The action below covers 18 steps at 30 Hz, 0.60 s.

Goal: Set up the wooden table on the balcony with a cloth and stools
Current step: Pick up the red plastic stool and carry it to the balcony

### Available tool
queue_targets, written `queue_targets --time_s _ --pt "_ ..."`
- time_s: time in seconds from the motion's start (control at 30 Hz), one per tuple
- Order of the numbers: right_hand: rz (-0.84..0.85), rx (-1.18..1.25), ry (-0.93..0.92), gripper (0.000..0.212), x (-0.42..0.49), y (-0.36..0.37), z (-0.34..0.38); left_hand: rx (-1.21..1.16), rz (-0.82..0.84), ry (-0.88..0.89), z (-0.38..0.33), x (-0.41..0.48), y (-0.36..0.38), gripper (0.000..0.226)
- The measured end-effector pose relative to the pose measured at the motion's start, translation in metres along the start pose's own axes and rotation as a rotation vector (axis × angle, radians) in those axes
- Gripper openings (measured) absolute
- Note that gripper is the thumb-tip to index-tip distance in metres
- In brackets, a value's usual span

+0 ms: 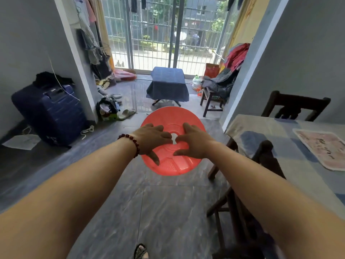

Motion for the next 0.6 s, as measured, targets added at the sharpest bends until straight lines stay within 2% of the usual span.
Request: queue_targets --time_s 0.37,0.6 --pt "-0.007 0.003 -0.036 0.059 0.188 0.007 -0.036 -0.008 0.059 -0.021 0.175 0.075 0.043 0.086" --pt "-0.028 -0.008 -0.073 0.057 0.306 0.023 -0.096 -0.043 0.054 -0.052 0.274 0.154 0.080 0.083"
Point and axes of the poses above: each hand's wrist, its own x-axis towards the middle knuckle, its own y-axis out of the palm, z = x × y, the point moved 3 cm from there along x, towards the middle knuckle, and after that the axes turned 13 degrees about -z, right-handed, at the moved point
